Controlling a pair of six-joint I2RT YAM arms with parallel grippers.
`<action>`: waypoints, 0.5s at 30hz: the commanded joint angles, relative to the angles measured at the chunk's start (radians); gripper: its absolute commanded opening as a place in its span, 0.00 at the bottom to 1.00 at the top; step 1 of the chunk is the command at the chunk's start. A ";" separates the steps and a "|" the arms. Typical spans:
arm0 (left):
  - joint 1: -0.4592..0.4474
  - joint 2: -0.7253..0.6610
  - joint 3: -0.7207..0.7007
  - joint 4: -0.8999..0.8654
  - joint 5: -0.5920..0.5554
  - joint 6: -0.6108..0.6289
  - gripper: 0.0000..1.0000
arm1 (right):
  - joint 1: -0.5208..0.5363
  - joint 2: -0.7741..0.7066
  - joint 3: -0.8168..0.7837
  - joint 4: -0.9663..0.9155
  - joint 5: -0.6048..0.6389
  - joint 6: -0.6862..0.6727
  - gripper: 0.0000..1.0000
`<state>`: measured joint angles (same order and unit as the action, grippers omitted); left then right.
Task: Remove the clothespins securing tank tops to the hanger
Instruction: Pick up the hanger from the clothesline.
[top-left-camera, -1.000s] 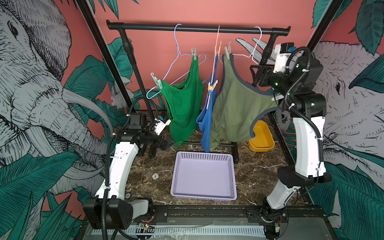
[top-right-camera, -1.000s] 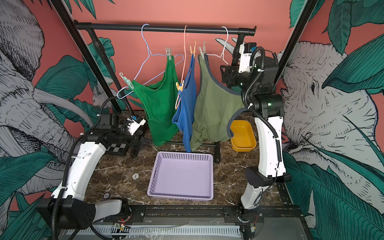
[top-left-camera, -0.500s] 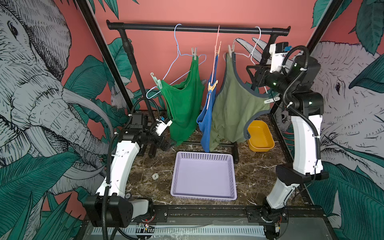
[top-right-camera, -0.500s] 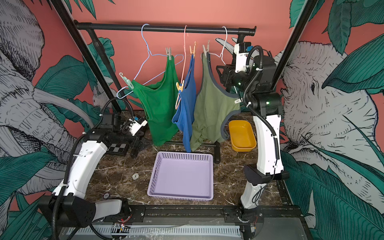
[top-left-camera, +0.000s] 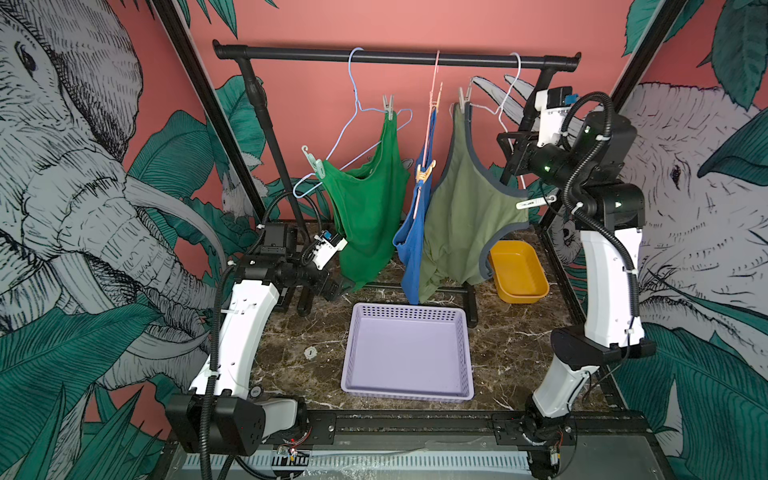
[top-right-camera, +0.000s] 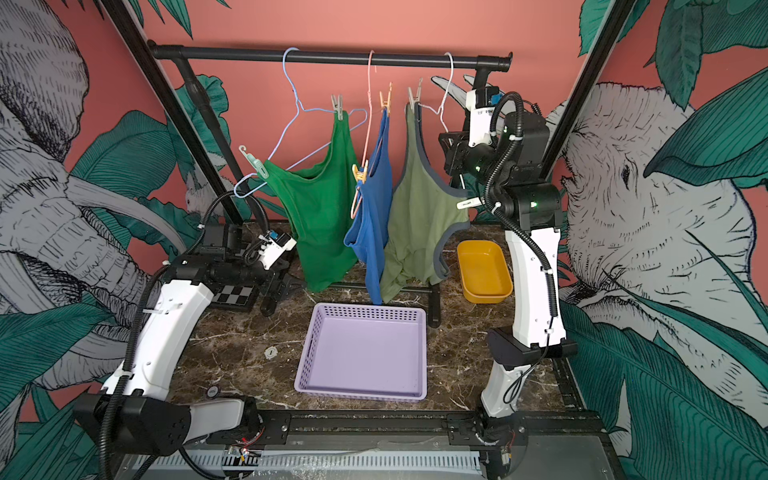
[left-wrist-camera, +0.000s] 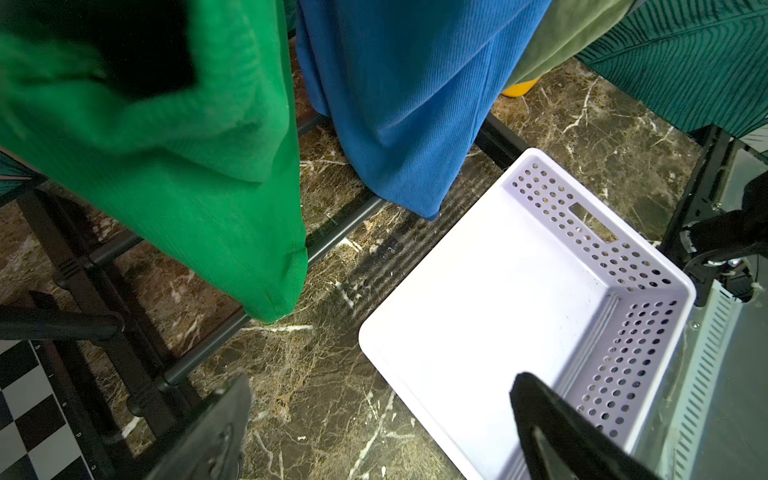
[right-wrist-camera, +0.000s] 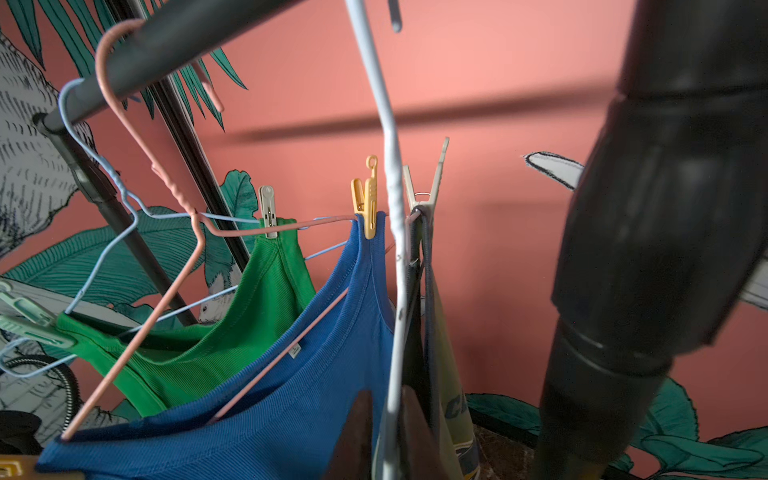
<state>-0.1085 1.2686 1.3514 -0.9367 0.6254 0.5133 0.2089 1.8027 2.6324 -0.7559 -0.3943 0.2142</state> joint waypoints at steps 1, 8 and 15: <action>-0.008 -0.011 0.029 -0.033 0.004 0.018 0.99 | -0.002 -0.002 0.017 0.025 0.011 -0.012 0.08; -0.013 -0.015 0.022 -0.035 -0.007 0.012 0.99 | -0.002 -0.018 0.000 0.097 0.041 -0.006 0.00; -0.014 -0.016 0.018 -0.024 -0.017 -0.002 0.99 | -0.002 -0.054 -0.035 0.235 0.050 0.030 0.00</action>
<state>-0.1173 1.2686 1.3560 -0.9409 0.6079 0.5117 0.2089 1.7924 2.5847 -0.6827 -0.3546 0.2234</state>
